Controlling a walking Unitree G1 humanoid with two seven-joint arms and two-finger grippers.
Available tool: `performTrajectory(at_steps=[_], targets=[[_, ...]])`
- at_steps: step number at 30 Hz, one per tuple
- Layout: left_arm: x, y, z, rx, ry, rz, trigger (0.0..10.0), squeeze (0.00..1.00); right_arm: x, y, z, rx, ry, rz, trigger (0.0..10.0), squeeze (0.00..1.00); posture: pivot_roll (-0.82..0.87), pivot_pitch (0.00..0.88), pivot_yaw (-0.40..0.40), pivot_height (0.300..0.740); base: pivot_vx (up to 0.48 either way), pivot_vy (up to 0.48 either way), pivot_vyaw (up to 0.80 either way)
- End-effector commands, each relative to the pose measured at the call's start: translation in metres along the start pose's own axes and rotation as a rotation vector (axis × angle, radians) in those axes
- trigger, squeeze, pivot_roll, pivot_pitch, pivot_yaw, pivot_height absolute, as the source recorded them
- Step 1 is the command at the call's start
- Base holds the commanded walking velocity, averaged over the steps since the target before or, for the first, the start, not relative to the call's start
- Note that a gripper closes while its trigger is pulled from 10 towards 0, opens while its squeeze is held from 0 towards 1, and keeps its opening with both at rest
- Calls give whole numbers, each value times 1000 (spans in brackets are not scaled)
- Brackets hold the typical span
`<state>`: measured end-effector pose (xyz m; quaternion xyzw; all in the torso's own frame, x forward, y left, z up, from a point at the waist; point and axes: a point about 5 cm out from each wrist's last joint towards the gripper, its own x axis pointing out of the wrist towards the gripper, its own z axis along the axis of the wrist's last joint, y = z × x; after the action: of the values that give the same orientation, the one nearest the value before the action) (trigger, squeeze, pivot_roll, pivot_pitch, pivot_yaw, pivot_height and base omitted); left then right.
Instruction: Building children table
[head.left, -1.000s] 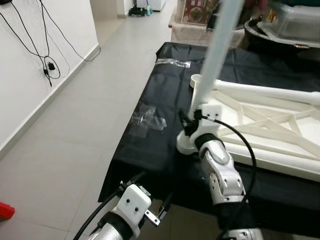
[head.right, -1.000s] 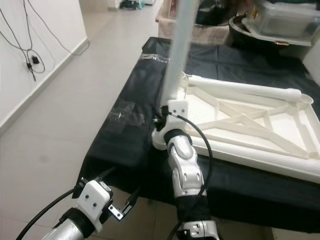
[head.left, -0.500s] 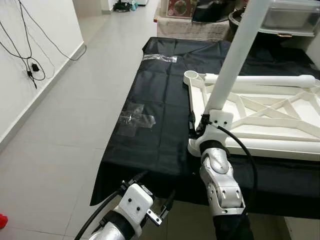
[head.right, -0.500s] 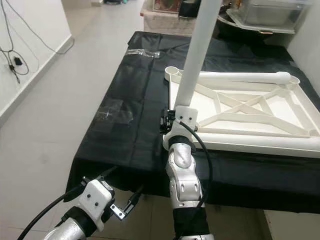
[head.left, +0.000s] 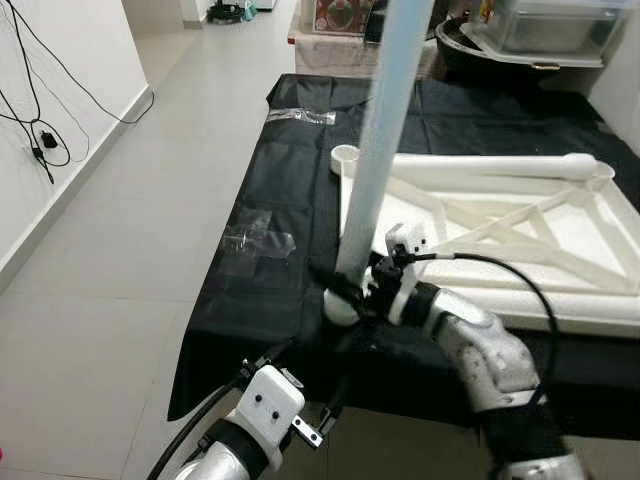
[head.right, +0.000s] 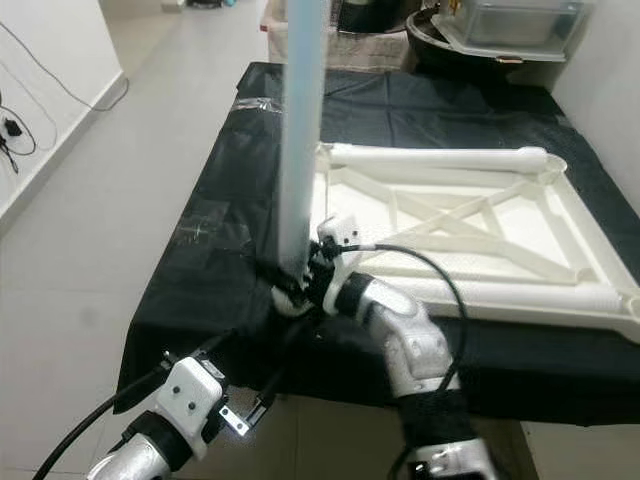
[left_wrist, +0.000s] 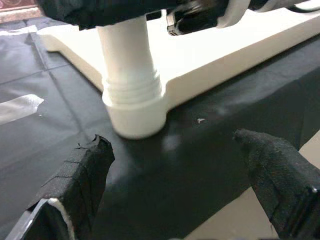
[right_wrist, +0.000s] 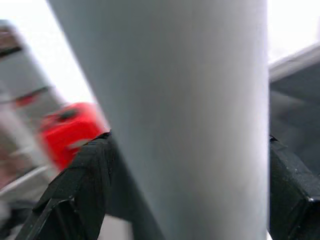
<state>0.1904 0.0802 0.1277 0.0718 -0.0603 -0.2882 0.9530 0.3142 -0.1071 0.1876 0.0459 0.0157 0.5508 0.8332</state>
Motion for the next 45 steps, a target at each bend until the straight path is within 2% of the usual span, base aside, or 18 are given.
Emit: performTrajectory(at_steps=[1, 6, 7, 17, 22, 24, 25, 26, 27, 28, 30, 35, 36, 37, 38, 42, 43, 45], targets=[[-2, -2, -4, -8, 17, -12, 10000, 0, 11, 10, -6, 35, 15, 134, 10000, 0, 91, 150, -48, 740, 0, 0, 0], [-3, -1, -4, -3, 15, -6, 10000, 0, 35, 2, 6, -15, -1, 230, 10000, 0, 109, 155, -49, 740, 0, 0, 0], [-3, -2, -3, -2, 14, -6, 10000, 0, 40, 3, 8, -23, -14, 243, 0, 0, 111, 155, -49, 740, 0, 0, 0], [-3, 0, 1, 6, -12, 17, 10000, 0, 47, -1, -4, -47, -7, 52, 0, 0, 103, 160, -52, 740, 0, 0, 0], [-1, 4, 4, 19, -37, 57, 10000, 0, 31, -28, -14, -42, -64, -602, 0, 0, 85, 162, -49, 740, 0, 0, 0], [-1, 4, 4, 19, -37, 57, 10000, 0, 31, -28, -14, -42, -64, -602, 0, 0, 85, 162, -49, 740, 0, 0, 0], [-1, 4, 4, 20, -38, 60, 10000, 0, 15, -34, -17, -36, -70, -859, 0, 0, 82, 161, -49, 740, 0, 0, 0], [-1, 4, 4, 20, -38, 60, 10000, 0, 15, -34, -17, -36, -70, -859, 0, 0, 82, 161, -49, 740, 0, 0, 0], [-1, 5, 4, 21, -39, 62, 10000, 0, -2, -33, -21, -19, -76, -1090, 0, 0, 83, 162, -48, 740, 0, 0, 0], [-1, 5, 4, 21, -39, 62, 10000, 0, -2, -33, -21, -19, -76, -1090, 0, 0, 83, 162, -48, 740, 0, 0, 0], [0, 5, 4, 23, -38, 63, 10000, 0, -22, -21, -30, 36, -83, -1385, 0, 0, 85, 161, -49, 740, 0, 0, 0], [-1, 5, 4, 25, -36, 63, 10000, 0, -17, -11, -34, 81, -97, -1457, 0, 0, 88, 163, -49, 740, 0, 0, 0], [-1, 5, 3, 25, -35, 62, 10000, 0, -6, -9, -32, 102, -127, -1411, 5765, 0, 87, 163, -48, 740, 0, 0, 0], [-1, 5, 3, 25, -35, 62, 10000, 0, -6, -9, -32, 102, -127, -1411, 5765, 0, 87, 163, -48, 740, 0, 0, 0], [-1, 5, 3, 25, -35, 62, 10000, 0, 3, -8, -28, 98, -160, -1364, 10000, 0, 88, 163, -49, 740, 0, 0, 0], [0, 5, 3, 25, -34, 62, 10000, 0, 9, -8, -25, 92, -183, -1331, 10000, 0, 88, 163, -49, 740, 0, 0, 0], [0, 5, 3, 24, -34, 62, 10000, 0, 15, -6, -17, 68, -233, -1259, 10000, 1000, 88, 164, -50, 740, 0, 0, 0], [0, 4, 3, 23, -34, 60, 10000, 0, 22, -5, -10, 51, -282, -1162, 10000, 1000, 83, 164, -50, 740, 0, 0, 0]])
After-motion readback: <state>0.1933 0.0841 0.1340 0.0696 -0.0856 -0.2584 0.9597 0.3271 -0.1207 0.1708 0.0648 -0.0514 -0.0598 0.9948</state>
